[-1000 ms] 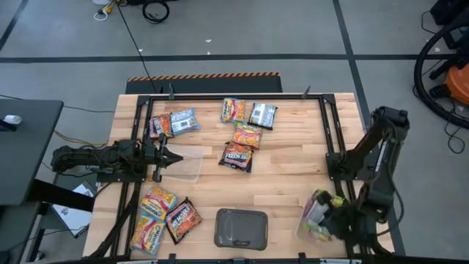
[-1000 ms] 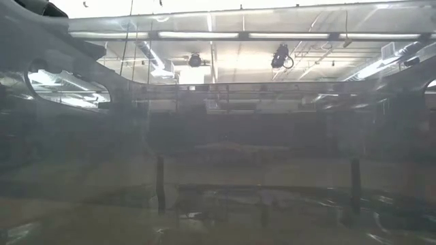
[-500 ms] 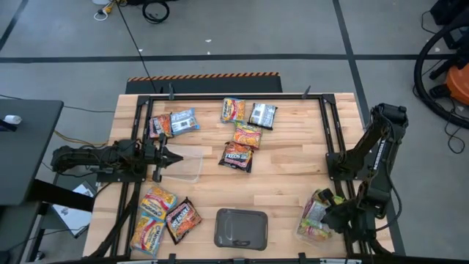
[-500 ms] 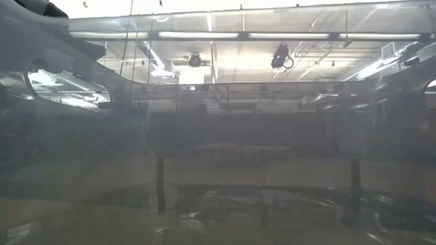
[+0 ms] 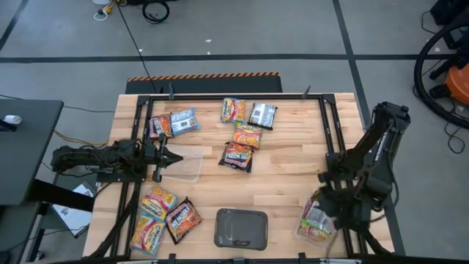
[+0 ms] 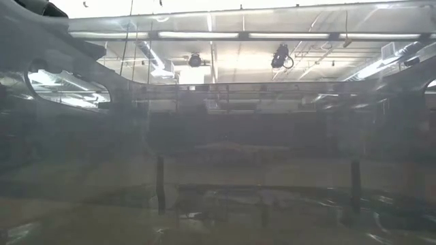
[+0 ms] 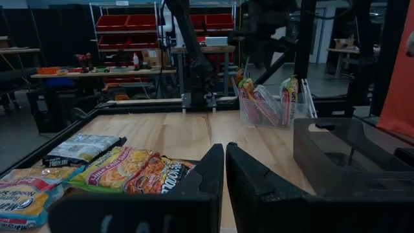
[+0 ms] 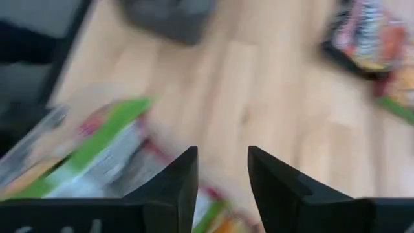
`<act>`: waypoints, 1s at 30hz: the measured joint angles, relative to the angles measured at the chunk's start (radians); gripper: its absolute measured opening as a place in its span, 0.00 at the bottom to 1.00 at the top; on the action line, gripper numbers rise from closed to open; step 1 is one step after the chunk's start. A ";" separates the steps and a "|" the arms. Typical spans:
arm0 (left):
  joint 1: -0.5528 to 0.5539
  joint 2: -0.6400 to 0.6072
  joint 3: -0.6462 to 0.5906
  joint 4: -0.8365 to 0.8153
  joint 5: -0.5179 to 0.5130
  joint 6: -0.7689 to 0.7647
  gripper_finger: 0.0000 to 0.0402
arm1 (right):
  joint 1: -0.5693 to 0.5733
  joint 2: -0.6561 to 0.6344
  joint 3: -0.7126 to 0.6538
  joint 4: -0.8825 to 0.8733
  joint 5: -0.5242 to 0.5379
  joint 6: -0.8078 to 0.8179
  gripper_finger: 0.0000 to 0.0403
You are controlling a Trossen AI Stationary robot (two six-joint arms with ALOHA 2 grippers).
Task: Sort Maruchan noodles
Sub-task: Put the green noodle pack into the bottom transparent bin
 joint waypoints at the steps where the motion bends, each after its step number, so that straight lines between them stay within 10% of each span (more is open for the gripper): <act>1: 0.000 0.000 0.000 0.000 0.000 0.000 0.06 | -0.036 0.001 -0.002 0.003 0.006 -0.009 0.36; 18: 0.000 0.000 0.000 0.000 0.000 0.000 0.06 | -0.791 0.165 -0.348 0.956 0.046 -0.817 0.43; 30: 0.000 0.000 0.000 0.005 0.000 0.000 0.06 | -1.061 0.468 -0.309 1.034 0.089 -0.938 0.56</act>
